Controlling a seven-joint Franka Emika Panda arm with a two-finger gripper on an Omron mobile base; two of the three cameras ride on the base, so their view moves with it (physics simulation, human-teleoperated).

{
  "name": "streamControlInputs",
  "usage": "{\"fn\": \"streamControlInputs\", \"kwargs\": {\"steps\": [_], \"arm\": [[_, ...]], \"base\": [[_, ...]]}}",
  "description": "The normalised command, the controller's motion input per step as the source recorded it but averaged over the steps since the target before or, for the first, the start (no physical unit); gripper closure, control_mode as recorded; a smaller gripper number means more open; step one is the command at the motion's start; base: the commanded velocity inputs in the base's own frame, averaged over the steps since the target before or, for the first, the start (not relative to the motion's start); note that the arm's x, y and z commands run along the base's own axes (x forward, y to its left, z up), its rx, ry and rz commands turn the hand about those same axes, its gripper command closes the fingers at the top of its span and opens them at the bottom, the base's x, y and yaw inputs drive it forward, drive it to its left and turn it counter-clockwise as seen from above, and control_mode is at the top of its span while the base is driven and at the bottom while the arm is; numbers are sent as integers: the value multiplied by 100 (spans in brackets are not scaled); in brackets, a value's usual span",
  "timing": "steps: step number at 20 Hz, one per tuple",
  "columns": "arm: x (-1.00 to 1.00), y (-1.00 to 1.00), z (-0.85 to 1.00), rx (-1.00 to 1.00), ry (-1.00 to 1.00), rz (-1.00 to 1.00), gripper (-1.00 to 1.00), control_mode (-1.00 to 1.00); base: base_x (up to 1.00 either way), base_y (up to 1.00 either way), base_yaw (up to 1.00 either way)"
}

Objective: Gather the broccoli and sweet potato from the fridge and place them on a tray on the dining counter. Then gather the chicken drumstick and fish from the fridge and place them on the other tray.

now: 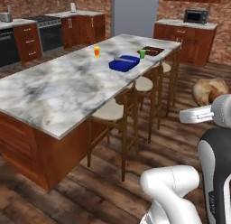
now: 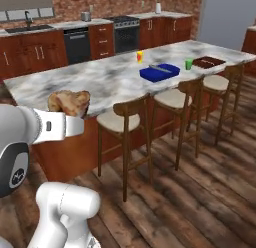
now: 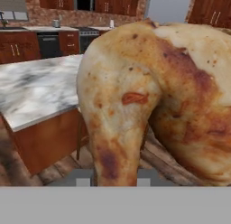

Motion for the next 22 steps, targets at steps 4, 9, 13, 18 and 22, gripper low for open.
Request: {"fn": "streamControlInputs", "kwargs": {"steps": [4, 9, 13, 18, 22], "arm": [[0, 0, 0, 0, 0, 0, 100, 100], [0, 0, 0, 0, 0, 0, 100, 100], [0, 0, 0, 0, 0, 0, 100, 100], [0, 0, 0, 0, 0, 0, 100, 100], [0, 0, 0, 0, 0, 0, 100, 100]], "base": [[82, -100, 47], [76, -100, 44], [59, -100, 39], [35, -100, 37], [31, -100, 30]]}}
